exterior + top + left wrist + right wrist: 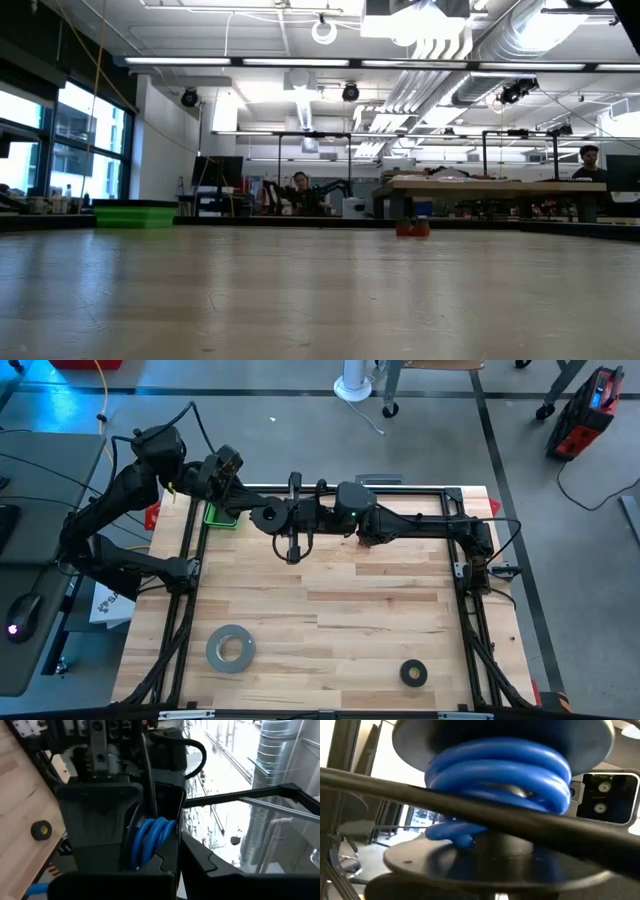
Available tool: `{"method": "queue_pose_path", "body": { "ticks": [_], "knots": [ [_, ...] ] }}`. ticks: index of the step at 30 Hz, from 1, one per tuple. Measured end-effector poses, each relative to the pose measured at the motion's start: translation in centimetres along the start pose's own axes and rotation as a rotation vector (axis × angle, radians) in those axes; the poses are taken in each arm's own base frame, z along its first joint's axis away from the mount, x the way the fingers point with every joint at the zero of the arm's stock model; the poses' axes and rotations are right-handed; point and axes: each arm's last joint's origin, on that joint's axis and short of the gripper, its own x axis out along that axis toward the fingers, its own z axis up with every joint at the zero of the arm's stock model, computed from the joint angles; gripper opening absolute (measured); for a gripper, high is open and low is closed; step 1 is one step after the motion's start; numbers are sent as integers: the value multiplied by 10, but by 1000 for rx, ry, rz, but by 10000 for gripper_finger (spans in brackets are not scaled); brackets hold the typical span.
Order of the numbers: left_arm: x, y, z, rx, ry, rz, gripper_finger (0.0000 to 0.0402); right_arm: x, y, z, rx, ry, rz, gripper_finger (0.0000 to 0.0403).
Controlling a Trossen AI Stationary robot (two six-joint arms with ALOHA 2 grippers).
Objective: Coil cords
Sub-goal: Coil the blue wire onto the spool
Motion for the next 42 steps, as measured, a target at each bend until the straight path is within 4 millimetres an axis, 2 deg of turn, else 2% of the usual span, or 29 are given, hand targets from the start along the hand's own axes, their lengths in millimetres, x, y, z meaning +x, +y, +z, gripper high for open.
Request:
{"method": "queue_pose_path", "body": {
  "ticks": [11,20,23,34,42],
  "knots": [
    [-13,3,-9,-38,26,66,1,-2,-13,-7,-105,34,-19,5],
    [-16,10,-12,-37,39,134,1,-3,-20,-12,-178,68,-4,5],
    [-18,13,-10,-6,29,161,1,-3,-20,-14,-184,88,-5,5],
    [-23,29,-10,60,80,280,1,-6,-19,-29,-381,231,54,5],
    [-25,38,-12,209,74,392,1,-10,-27,-38,-396,321,62,5]
  ]
}}
